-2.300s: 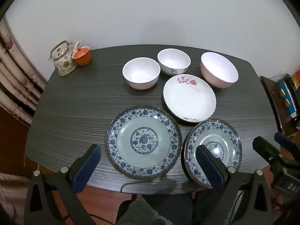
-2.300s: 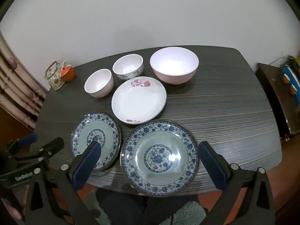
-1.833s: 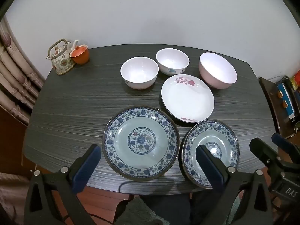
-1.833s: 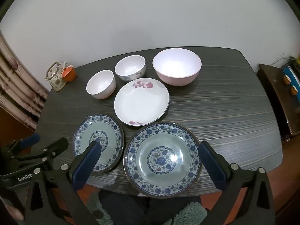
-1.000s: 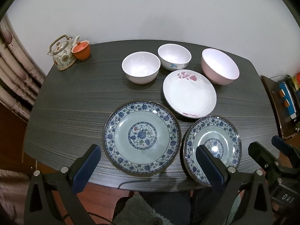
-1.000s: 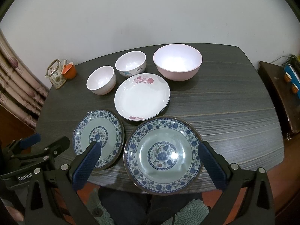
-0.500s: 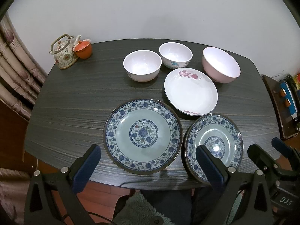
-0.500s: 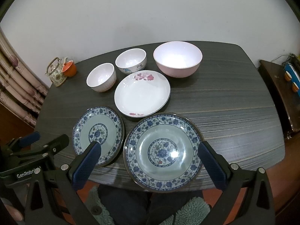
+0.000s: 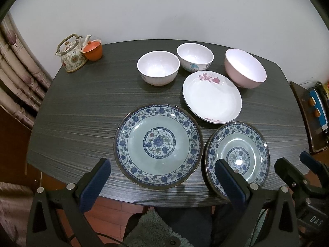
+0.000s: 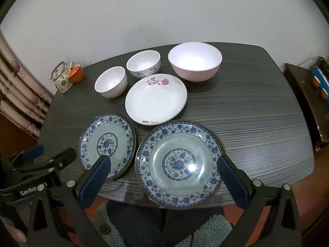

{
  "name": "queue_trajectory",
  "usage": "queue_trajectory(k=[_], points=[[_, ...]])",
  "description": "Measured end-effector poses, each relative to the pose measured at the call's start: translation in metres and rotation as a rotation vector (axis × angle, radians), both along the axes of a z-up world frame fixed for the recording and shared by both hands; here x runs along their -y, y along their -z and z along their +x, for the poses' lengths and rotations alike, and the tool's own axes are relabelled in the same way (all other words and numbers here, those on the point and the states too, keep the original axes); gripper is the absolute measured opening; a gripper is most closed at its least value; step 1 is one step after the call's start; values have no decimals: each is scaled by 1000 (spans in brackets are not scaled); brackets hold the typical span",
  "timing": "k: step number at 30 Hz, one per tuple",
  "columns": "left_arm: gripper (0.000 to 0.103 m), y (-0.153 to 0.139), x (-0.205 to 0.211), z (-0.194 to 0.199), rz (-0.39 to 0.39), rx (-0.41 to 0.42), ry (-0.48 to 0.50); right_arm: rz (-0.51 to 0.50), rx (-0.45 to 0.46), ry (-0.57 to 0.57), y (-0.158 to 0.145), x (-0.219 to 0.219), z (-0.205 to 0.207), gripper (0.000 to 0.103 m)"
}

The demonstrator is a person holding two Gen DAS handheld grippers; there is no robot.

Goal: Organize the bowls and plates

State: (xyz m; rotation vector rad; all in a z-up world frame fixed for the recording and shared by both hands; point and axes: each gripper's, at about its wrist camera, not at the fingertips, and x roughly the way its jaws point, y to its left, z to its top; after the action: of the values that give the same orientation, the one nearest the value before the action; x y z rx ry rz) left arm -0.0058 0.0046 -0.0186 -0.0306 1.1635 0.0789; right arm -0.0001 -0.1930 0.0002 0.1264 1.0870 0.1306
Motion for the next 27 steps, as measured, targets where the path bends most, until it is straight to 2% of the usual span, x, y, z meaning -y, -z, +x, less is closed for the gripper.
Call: queue_trajectory(k=[12, 27], points=[[103, 6, 1, -2, 1, 8, 1, 4, -6, -3, 9, 1, -2, 103], [103, 9, 2, -5, 31, 95, 16, 19, 39, -53, 12, -4, -7, 102]])
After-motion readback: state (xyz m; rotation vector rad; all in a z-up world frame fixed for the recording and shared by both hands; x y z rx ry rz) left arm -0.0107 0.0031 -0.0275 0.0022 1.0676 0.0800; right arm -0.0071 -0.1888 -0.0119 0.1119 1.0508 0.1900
